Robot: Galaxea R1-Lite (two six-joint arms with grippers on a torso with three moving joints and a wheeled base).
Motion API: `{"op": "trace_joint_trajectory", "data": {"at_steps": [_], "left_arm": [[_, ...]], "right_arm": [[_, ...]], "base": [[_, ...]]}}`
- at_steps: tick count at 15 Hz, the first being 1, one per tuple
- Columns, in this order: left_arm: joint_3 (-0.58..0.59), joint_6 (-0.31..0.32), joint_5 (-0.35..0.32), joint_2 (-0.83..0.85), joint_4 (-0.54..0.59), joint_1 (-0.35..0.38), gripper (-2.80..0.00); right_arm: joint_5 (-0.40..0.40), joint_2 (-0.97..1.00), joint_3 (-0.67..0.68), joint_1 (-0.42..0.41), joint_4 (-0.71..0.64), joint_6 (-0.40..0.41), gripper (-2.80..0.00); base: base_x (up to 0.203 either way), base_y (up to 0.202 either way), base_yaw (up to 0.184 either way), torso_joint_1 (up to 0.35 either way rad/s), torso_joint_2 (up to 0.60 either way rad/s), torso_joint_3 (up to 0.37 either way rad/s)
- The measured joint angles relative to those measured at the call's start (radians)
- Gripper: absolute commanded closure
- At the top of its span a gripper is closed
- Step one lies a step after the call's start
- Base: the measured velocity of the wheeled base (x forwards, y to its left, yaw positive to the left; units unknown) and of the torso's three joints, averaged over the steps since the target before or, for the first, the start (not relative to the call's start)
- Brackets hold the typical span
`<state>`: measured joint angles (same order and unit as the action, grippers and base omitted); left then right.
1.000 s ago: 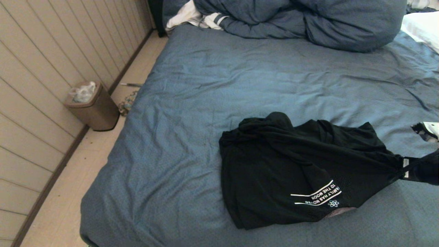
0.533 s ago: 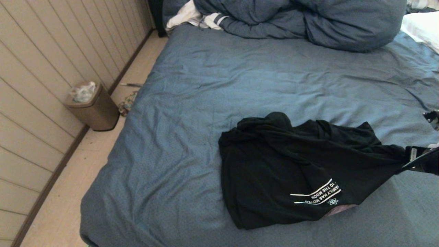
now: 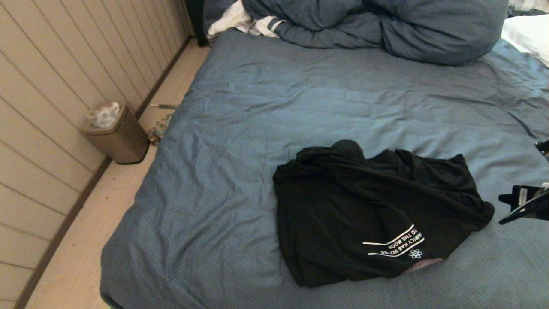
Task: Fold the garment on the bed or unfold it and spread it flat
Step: Unford the black T-shirt
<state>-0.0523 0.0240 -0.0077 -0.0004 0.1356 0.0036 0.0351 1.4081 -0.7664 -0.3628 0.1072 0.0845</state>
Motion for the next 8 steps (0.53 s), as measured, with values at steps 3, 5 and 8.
{"op": "trace_joint_trajectory", "data": {"at_steps": [3,5,8], "left_arm": [[0.000,0.000,0.000,0.000,0.000,0.000,0.00],[0.000,0.000,0.000,0.000,0.001,0.000,0.00],[-0.001,0.000,0.005,0.000,0.006,0.000,0.00]], "right_arm": [[0.017,-0.007,-0.002,-0.001,-0.015,-0.002,-2.80],[0.043,-0.015,-0.040,0.011,-0.049,-0.021,-2.80],[0.061,-0.022,-0.189,0.131,-0.187,-0.127,0.00]], "base": [[0.000,0.000,0.000,0.000,0.00,0.000],[0.000,0.000,0.000,0.000,0.00,0.000],[0.000,0.000,0.000,0.000,0.00,0.000]]}}
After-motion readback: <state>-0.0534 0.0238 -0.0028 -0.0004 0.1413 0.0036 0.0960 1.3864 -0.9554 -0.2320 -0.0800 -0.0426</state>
